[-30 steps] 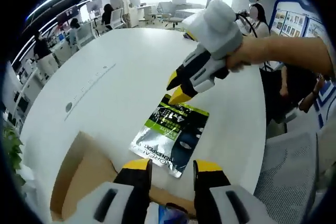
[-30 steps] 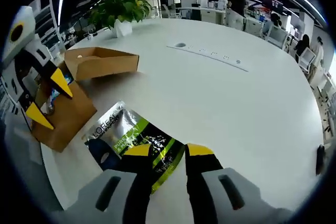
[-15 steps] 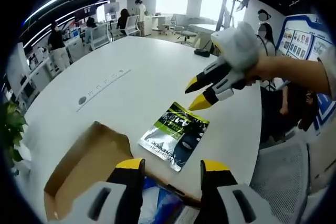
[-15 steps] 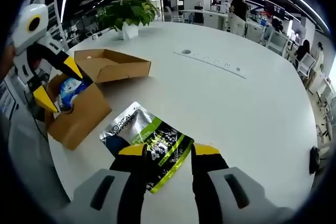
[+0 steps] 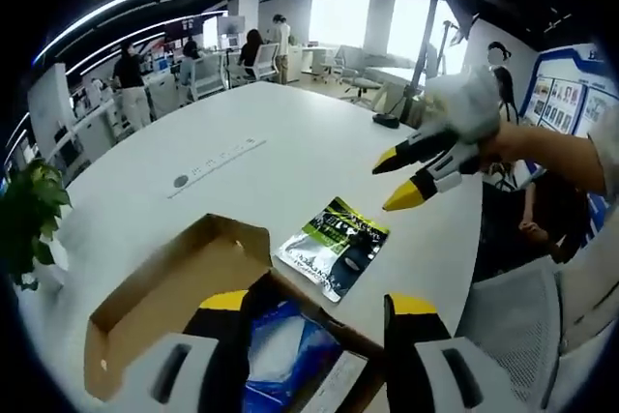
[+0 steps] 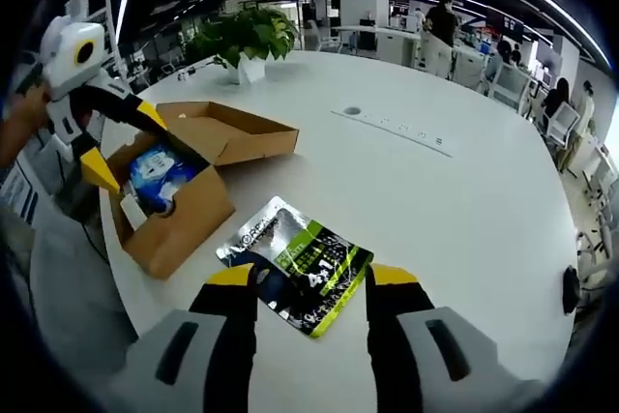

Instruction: Operate the shoe box by opening the lid, removing the specified soft item, and placing it in the target area until the item is outside and the box remains undamaged.

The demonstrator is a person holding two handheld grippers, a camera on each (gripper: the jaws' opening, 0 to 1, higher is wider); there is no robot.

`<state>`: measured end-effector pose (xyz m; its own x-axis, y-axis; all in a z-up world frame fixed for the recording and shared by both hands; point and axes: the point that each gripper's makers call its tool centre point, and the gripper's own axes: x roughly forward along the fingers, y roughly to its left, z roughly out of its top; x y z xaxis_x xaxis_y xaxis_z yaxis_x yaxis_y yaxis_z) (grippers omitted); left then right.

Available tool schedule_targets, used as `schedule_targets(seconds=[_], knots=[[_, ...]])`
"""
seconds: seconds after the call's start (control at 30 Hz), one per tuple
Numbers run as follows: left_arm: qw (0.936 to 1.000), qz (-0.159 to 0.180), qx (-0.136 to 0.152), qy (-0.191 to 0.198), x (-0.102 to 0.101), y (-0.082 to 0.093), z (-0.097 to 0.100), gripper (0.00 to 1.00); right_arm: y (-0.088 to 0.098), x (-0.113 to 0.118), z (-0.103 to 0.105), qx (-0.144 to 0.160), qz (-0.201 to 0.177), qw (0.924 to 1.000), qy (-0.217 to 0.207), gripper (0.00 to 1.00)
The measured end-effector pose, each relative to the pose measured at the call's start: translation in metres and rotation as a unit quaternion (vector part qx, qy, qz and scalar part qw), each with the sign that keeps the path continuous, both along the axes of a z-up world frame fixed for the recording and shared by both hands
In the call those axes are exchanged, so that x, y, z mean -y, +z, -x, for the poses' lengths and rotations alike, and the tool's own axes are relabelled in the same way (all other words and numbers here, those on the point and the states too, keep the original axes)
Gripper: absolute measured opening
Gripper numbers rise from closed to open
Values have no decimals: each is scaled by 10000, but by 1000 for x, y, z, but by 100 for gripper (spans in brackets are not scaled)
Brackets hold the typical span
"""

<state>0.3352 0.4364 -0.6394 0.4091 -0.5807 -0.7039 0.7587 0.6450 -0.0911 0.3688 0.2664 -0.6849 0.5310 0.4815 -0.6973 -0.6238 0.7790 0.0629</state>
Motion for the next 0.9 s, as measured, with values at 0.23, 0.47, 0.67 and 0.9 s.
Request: schedule_targets(seconds=[0.23,0.47,0.67,0.9], knots=[[9997,121,99,194,-22,8,10,63,14,-9,12,37,-94,9999,49,46],[9985,240,211,449,-49,18,22,66,26,-24,24,63,-180,9997,148,48],[9976,230,269,593,-70,22,29,70,34,-41,30,57,-293,9993,227,50],[9958,314,339,793,-95,29,35,73,44,-64,36,102,-421,9982,425,51]])
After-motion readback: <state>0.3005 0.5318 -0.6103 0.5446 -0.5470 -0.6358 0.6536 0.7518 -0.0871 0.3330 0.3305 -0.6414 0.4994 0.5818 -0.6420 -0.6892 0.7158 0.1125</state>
